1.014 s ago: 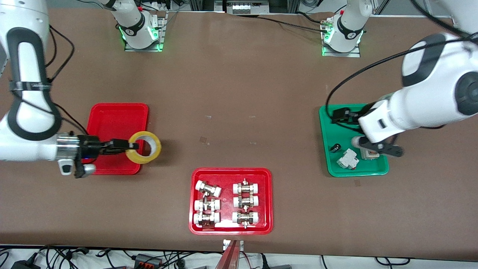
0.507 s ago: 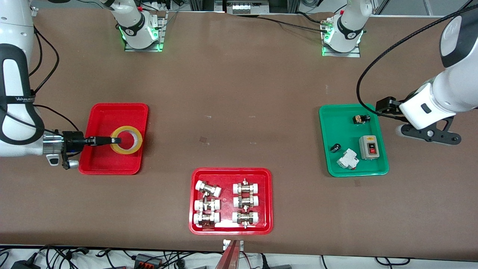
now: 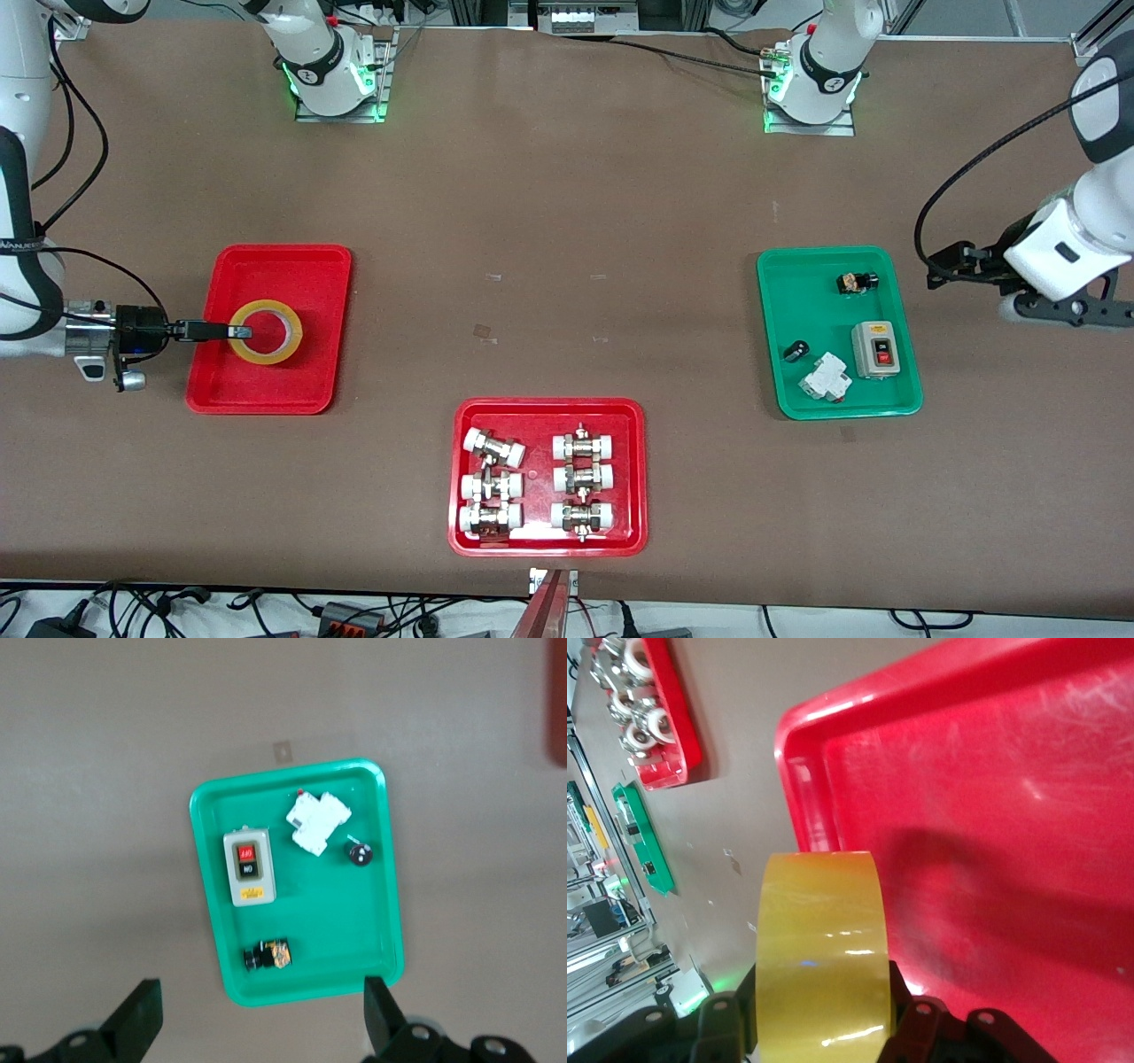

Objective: Left arm passes tape to right arm into tray
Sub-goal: 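Lower the tape into the red tray with the right gripper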

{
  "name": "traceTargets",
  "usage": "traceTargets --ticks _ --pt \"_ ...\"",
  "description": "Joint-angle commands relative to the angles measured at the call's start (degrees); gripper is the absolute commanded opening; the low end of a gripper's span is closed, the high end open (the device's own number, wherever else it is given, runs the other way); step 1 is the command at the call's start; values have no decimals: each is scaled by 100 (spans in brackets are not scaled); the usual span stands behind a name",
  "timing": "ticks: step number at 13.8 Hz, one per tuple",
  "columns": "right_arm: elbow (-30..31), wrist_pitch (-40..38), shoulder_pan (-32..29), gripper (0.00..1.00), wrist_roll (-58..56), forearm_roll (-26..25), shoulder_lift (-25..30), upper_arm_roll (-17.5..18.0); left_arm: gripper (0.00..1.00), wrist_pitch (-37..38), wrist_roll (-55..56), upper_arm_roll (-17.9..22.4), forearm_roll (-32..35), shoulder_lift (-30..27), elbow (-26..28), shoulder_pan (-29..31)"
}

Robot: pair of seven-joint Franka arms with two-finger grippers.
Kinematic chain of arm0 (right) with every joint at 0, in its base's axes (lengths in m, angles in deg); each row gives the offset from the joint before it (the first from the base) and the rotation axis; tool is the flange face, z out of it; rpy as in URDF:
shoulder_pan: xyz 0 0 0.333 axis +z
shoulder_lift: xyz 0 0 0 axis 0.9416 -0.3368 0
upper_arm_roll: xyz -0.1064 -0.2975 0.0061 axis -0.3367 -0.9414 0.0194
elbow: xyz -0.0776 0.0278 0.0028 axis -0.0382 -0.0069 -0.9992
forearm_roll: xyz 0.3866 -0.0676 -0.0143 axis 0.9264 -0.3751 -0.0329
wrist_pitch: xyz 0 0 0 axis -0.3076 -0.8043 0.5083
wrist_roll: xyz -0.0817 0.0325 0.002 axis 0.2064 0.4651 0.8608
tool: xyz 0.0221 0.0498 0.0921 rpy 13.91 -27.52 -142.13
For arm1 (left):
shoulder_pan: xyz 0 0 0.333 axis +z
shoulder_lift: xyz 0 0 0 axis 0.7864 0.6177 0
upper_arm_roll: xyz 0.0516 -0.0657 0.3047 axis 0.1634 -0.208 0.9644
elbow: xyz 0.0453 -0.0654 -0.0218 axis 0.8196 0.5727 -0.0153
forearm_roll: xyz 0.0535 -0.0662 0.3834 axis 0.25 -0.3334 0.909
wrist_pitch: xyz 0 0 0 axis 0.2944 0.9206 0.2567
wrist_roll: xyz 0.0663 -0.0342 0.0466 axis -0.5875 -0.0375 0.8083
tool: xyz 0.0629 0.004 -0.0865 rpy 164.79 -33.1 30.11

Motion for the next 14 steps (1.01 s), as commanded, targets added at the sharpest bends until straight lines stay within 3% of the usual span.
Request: traceTargets --ticks 1,3,4,5,6,9,14 --pt "-13 -75 -166 14 -186 -25 -173 124 100 578 -69 210 -104 348 -738 -178" --pt "-4 -75 -175 17 -353 -25 -235 124 100 977 18 140 -104 378 -936 -135" --pt "-4 -84 -192 32 -354 -25 -253 124 100 873 45 139 -113 386 -971 -126" --pt "-4 -84 -192 87 -363 -34 -253 124 100 820 54 139 -104 317 -928 -100" --pt "-13 -75 -184 100 -363 -95 -244 124 100 819 54 139 -104 238 -875 -100" --pt "-30 21 9 100 -336 -849 -77 124 100 627 45 139 -122 211 -770 -21" --pt "-21 126 299 100 -292 -1535 80 124 100 459 -393 113 -421 202 -646 313"
